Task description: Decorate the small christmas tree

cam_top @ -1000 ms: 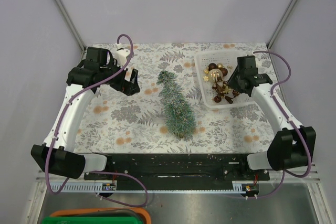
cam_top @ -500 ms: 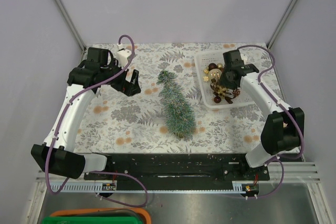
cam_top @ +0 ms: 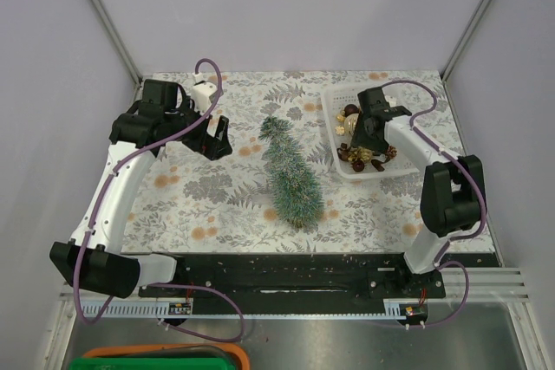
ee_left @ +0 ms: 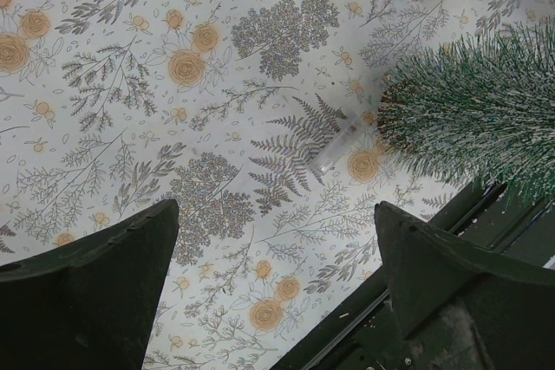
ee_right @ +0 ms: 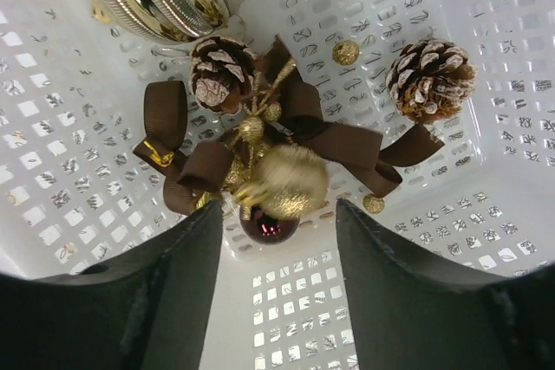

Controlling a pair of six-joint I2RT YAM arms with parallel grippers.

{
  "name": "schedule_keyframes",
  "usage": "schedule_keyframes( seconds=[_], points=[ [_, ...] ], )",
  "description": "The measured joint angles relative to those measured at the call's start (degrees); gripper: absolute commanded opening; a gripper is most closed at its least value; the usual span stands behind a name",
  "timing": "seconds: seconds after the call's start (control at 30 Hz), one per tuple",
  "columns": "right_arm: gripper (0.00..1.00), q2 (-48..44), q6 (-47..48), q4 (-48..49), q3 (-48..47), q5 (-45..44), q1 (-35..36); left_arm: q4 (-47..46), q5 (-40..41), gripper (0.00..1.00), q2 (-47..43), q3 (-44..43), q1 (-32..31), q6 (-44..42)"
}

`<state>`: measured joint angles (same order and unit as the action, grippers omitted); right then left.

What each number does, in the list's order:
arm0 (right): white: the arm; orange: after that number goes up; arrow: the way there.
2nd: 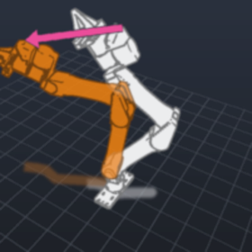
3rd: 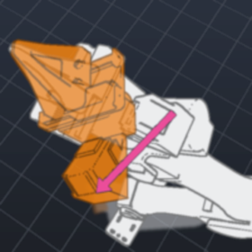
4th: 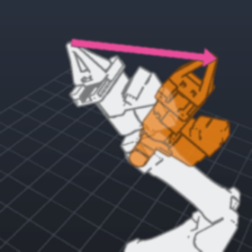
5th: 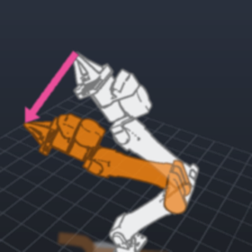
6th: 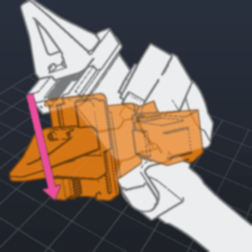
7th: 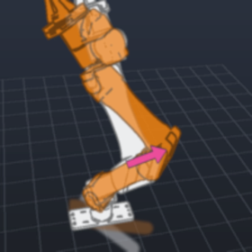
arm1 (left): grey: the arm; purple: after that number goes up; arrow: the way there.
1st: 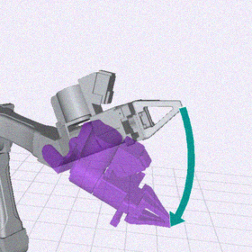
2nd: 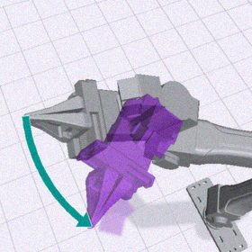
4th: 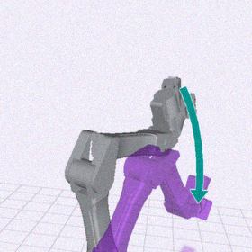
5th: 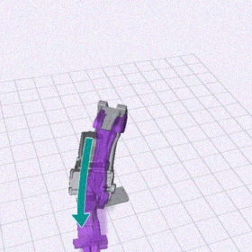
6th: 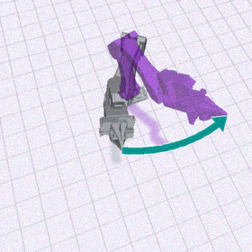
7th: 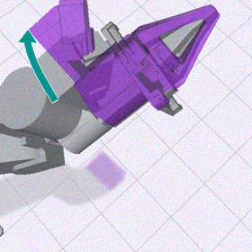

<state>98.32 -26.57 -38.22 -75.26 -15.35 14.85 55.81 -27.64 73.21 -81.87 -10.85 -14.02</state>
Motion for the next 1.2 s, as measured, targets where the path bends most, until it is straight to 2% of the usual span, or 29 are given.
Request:
schedule_keyframes(
  seconds=[0.2,0.6,0.8,1.2],
  points=[
    [0.67,0.85,0.17,0.98,0.66,-0.26,0.0,0.0,0.0,0.99,0.0,0.0,0.0,-0.22],
    [0.54,-0.37,-0.9,1.46,5.62,-4.15,-1.11,0.0,0.0,0.99,0.0,0.02,0.0,-0.81],
    [0.53,-0.13,-0.96,1.51,5.62,-4.22,-1.53,0.02,0.02,0.99,0.0,0.02,0.0,-0.85],
    [0.53,3.39,-0.66,0.98,7.28,0.57,-2.27,-0.04,0.07,0.99,0.0,0.76,0.0,-1.07]
  ],
)
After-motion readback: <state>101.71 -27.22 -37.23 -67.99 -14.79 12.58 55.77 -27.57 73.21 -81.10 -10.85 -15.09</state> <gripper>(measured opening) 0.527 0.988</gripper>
